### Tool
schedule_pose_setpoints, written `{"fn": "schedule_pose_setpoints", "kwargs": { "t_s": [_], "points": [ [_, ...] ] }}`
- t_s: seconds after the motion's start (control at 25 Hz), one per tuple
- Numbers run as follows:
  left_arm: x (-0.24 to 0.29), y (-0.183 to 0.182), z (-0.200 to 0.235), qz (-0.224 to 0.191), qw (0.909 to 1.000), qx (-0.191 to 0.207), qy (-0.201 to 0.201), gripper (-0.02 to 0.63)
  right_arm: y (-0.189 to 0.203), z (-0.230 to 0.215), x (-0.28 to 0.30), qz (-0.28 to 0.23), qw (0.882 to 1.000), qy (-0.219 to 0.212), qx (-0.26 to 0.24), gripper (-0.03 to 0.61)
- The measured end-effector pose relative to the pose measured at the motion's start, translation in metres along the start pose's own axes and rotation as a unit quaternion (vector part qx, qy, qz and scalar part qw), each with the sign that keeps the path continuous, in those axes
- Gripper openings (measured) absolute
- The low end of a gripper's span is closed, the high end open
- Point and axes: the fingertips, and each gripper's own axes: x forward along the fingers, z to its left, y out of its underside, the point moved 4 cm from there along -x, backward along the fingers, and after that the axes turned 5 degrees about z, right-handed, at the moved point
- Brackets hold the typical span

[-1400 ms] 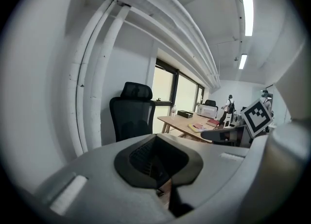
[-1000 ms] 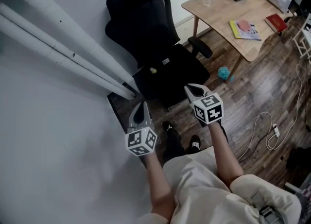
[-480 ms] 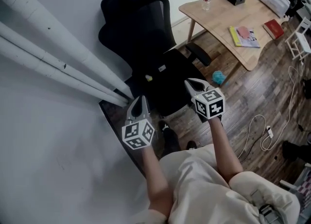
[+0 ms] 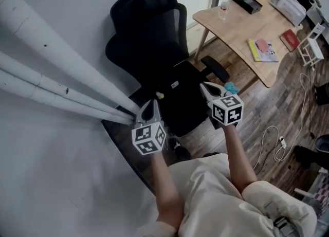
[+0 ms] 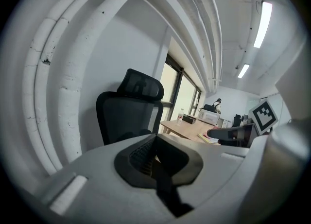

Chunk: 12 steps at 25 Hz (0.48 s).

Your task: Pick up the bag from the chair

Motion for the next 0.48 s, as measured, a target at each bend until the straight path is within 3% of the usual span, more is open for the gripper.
{"fn": "schedule_pose_setpoints", "kwargs": {
  "t_s": [0.24,0.48],
  "points": [
    [0.029,-0.005,0.037,0.007,0.9997,-0.015,0.015,0.006,-0.005,0.009,0.042,0.003,1.000,-0.008,0.021,0.000],
    [0.059,0.003,0.035,0.021,0.9986,-0.036,0.031,0.006,-0.005,-0.002,0.067,0.012,0.999,-0.020,0.035,0.000]
  ]
}}
